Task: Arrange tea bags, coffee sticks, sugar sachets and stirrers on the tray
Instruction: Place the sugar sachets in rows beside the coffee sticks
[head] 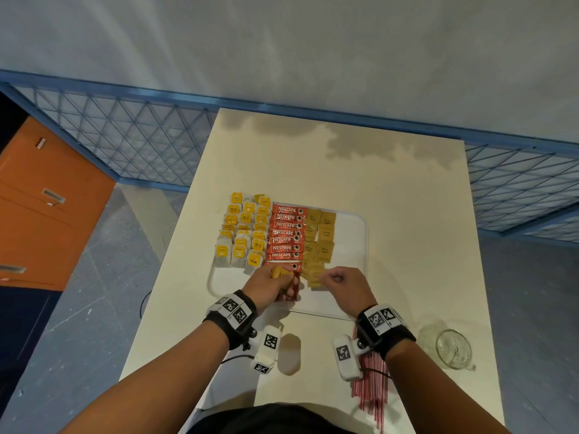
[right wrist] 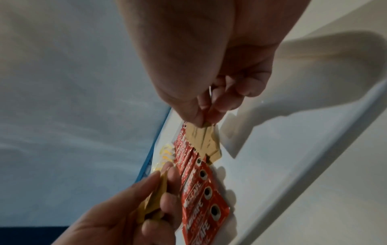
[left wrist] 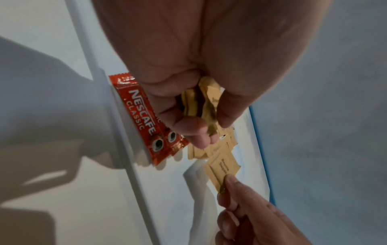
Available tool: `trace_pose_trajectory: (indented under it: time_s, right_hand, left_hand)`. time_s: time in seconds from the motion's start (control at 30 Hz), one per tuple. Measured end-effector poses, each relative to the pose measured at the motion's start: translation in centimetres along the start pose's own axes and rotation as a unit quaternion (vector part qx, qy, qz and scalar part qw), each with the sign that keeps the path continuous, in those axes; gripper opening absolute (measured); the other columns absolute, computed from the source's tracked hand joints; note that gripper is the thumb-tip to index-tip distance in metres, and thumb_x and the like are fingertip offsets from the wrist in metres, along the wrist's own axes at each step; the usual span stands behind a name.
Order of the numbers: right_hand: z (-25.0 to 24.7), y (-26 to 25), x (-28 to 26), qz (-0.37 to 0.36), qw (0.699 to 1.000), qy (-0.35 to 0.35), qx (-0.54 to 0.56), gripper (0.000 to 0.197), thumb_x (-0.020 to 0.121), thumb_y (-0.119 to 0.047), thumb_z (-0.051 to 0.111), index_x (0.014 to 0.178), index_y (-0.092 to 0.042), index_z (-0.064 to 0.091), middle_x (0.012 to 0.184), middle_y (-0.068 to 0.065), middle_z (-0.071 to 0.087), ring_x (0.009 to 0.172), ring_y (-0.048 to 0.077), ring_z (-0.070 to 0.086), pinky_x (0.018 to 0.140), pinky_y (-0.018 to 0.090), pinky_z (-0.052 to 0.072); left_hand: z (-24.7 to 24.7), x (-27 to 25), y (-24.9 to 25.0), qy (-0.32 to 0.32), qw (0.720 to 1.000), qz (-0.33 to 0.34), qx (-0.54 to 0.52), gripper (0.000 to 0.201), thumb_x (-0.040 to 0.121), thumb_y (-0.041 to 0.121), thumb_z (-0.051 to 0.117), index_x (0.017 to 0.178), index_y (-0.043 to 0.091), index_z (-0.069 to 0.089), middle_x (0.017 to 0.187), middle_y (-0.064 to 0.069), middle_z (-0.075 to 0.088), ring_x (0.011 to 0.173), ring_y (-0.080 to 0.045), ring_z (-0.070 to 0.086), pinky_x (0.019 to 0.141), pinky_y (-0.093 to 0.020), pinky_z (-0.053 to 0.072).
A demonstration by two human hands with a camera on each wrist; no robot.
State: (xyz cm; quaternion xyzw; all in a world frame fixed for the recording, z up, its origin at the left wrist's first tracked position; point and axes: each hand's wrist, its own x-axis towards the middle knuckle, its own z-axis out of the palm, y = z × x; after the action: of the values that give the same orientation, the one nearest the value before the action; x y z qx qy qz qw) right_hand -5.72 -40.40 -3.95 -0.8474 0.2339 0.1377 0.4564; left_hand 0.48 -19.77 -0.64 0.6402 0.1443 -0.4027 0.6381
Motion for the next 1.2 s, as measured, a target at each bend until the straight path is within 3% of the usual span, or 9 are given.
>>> trace_pose_trajectory:
  time_s: [0.1,0.27,0.43,0.53,0.7,0.8,0.9,1.03,1.2]
  right_hand:
    - [-0.6,0.2,0.8,0.041,0.998,0.037,-0.018,0.032,0.09,-0.027,0.065,0.059,-0.02,0.068,0.061,-0.005,0.066,0.062,0.015,0.061,0.063,0.031,0.049]
    - [-0.3,0.4,1.9,0.074,0.994,0.04,-0.076,0.041,0.089,-0.026,0.065,0.05,-0.019,0.054,0.052,-0.007,0.056,0.057,0.017,0.056,0.062,0.032,0.051]
    - [0.0,0.3,2.2,0.08,0.992,0.047,-0.08,0.017,0.089,-0.036,0.063,0.075,-0.026,0.062,0.08,-0.008,0.07,0.079,0.018,0.066,0.078,0.038,0.058]
    - [0.6,-0.2,2.1,0.014,0.994,0.037,-0.104,0.011,0.091,-0.042,0.061,0.09,-0.031,0.058,0.085,-0.008,0.071,0.078,0.018,0.068,0.075,0.041,0.058]
    - [2.2,-1.5,2.4,-0.06,0.983,-0.015,-0.171,0.034,0.09,-0.055,0.064,0.118,-0.037,0.064,0.111,-0.012,0.073,0.093,0.013,0.069,0.08,0.036,0.059]
    - [2.6,-2.2,2.5,-0.07,0.979,-0.016,-0.19,0.036,0.092,-0.054,0.065,0.123,-0.037,0.064,0.115,-0.011,0.072,0.096,0.013,0.068,0.079,0.033,0.057]
    - [2.8,-2.4,2.6,-0.066,0.98,-0.022,-0.188,0.034,0.093,-0.052,0.064,0.125,-0.039,0.063,0.119,-0.011,0.071,0.098,0.013,0.068,0.081,0.034,0.056]
    - [2.7,-2.4,2.5,-0.075,0.982,-0.038,-0.172,0.029,0.096,-0.049,0.061,0.124,-0.042,0.065,0.123,-0.011,0.069,0.101,0.013,0.067,0.085,0.036,0.056]
    - [2.3,-2.6,2.5,-0.09,0.98,-0.055,-0.169,0.023,0.1,-0.037,0.06,0.12,-0.04,0.069,0.123,-0.006,0.068,0.102,0.017,0.066,0.087,0.037,0.055]
  left_hand:
    - [0.1,0.4,0.6,-0.003,1.0,-0.01,0.0,0.016,0.1,0.003,0.054,0.116,0.005,0.056,0.102,-0.028,0.072,0.086,-0.041,0.065,0.069,-0.041,0.055]
    - [0.0,0.6,0.8,0.014,1.0,-0.018,-0.021,0.018,0.098,0.002,0.055,0.115,0.006,0.058,0.09,-0.015,0.071,0.085,-0.035,0.061,0.057,-0.031,0.048]
    - [-0.4,0.7,0.3,0.023,0.999,-0.018,-0.019,0.017,0.098,0.001,0.057,0.114,0.005,0.06,0.088,-0.013,0.074,0.07,-0.026,0.063,0.075,-0.044,0.051]
    - [-0.5,0.5,0.1,0.022,1.0,-0.015,-0.013,0.016,0.098,0.001,0.055,0.112,0.005,0.062,0.084,-0.008,0.074,0.062,-0.019,0.062,0.07,-0.038,0.05]
    - [-0.6,0.4,-0.4,0.029,0.999,-0.024,-0.023,0.016,0.097,0.003,0.057,0.111,0.007,0.064,0.087,-0.012,0.076,0.081,-0.032,0.065,0.091,-0.057,0.052]
    - [-0.7,0.5,-0.4,0.035,0.998,-0.031,-0.029,0.018,0.097,0.005,0.059,0.114,0.007,0.063,0.085,-0.01,0.075,0.083,-0.033,0.064,0.09,-0.064,0.054]
    - [-1.1,0.7,-0.5,0.034,0.998,-0.035,-0.034,0.02,0.096,0.003,0.058,0.116,0.005,0.062,0.087,-0.011,0.074,0.068,-0.023,0.063,0.088,-0.055,0.056]
    - [-1.7,0.9,-0.2,0.033,0.998,-0.042,-0.021,0.022,0.097,0.001,0.056,0.118,0.003,0.06,0.087,-0.01,0.072,0.061,-0.018,0.061,0.056,-0.028,0.052]
    - [-2.1,1.4,-0.2,0.035,0.998,-0.05,0.011,0.02,0.095,-0.002,0.057,0.113,0.007,0.06,0.09,-0.011,0.072,0.065,-0.019,0.063,0.06,-0.029,0.056]
